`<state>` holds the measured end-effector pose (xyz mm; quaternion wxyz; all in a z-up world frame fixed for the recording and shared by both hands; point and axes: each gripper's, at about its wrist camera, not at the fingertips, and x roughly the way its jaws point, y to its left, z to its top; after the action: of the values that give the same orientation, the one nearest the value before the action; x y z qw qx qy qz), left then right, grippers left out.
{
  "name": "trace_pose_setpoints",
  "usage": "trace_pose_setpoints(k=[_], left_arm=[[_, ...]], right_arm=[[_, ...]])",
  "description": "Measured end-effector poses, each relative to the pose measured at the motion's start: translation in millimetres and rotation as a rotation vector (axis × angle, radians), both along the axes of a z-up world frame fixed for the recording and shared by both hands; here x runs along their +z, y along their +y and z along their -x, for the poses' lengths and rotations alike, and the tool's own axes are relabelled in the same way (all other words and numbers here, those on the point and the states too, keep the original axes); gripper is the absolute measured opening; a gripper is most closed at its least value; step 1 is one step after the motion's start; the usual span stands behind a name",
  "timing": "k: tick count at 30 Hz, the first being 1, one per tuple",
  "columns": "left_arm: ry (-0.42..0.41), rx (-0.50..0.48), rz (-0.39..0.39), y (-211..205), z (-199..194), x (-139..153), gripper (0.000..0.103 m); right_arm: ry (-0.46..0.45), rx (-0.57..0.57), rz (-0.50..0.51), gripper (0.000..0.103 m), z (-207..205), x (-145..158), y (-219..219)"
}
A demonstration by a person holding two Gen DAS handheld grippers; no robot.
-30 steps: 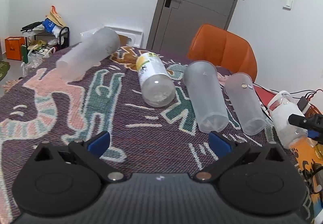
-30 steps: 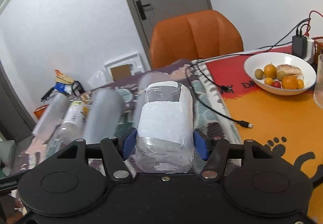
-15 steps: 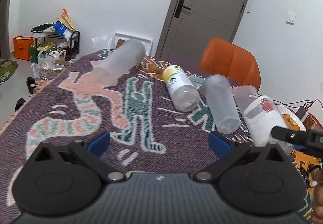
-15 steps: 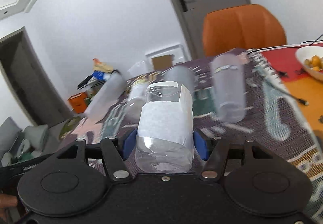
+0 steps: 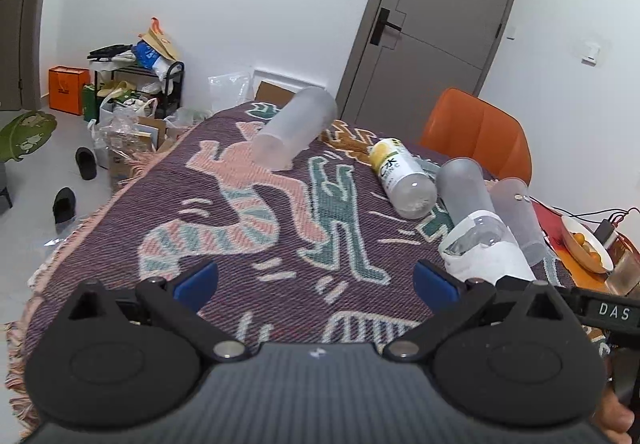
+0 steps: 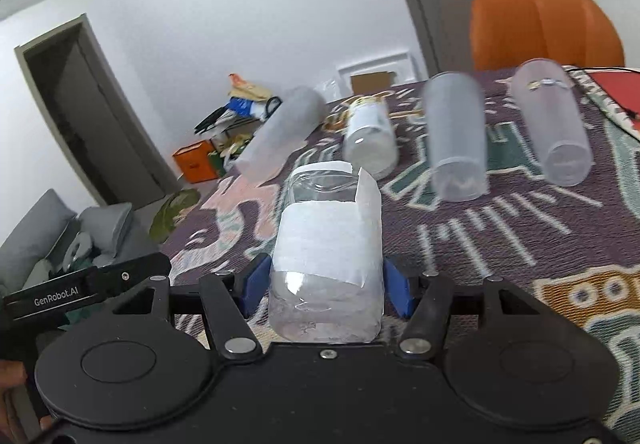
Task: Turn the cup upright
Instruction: 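Lift the white-banded cup with the right gripper toward the left gripper, then close the left gripper on the cup while the right gripper opens and releases it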
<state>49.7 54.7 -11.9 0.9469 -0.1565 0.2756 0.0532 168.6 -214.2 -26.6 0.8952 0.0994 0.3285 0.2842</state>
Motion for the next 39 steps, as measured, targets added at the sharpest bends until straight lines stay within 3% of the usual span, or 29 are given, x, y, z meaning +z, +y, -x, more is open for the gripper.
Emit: trace_pose_setpoints(k=[8, 11, 14, 21, 29, 39], left_arm=[[0.022, 0.005, 0.02, 9, 6, -7, 0.103], [0.037, -0.011, 0.036, 8, 4, -10, 0.103], [0.049, -0.016, 0.044, 4, -2, -11, 0.103], [0.047, -0.066, 0.056, -19, -20, -4, 0.103], [0.095, -0.123, 0.107, -44, -46, -6, 0.102], [0.205, -0.098, 0.196, -50, -80, -24, 0.102]], right_arm=[[0.056, 0.039, 0.007, 0.06, 11, -15, 19], [0.092, 0.061, 0.002, 0.071, 13, -22, 21], [0.057, 0.064, -0.024, 0.077, 21, -15, 12], [0.012, 0.007, -0.044, 0.077, 22, -7, -21], [0.02, -0.052, -0.082, 0.077, 18, -15, -56], [0.049, -0.09, -0.119, 0.077, 10, -30, -83]])
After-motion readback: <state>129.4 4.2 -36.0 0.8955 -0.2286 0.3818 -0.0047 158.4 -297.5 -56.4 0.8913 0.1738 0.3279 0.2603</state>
